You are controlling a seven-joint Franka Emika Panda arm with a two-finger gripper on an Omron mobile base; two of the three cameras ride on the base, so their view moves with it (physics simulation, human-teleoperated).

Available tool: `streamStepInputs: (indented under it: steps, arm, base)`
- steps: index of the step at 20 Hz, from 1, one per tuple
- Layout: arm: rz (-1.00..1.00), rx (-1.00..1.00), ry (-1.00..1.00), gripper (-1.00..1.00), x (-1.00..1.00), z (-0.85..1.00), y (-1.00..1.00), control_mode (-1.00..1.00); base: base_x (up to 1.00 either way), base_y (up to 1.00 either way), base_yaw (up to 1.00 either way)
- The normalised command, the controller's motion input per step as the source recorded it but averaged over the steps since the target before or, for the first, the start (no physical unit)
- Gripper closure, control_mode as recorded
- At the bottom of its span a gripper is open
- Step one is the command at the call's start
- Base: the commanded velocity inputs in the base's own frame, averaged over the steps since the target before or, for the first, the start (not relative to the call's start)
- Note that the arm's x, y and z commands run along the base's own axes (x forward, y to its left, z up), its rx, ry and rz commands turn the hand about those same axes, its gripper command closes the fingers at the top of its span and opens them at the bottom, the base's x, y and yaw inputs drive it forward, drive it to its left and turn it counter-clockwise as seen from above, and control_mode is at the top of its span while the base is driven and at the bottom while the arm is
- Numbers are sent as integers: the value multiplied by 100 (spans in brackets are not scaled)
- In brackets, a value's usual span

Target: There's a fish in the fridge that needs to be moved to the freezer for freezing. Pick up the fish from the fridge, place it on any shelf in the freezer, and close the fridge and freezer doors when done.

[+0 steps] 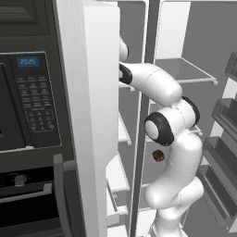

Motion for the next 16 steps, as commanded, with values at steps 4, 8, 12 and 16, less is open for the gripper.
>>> streamStepInputs:
  steps: [4,8,12,16]
  arm:
    - [0,-1,-6,-100,27,-36,20,-100]
    - [0,-3,-13,-100,12,-7,8,-100]
    - [0,-1,-22,-100,0,-6,0,-100]
    - [0,0,-28,-100,-9,-17,-11,-100]
  base:
    - [0,0,0]
    - [0,0,0]
    - [0,0,0]
    - [0,0,0]
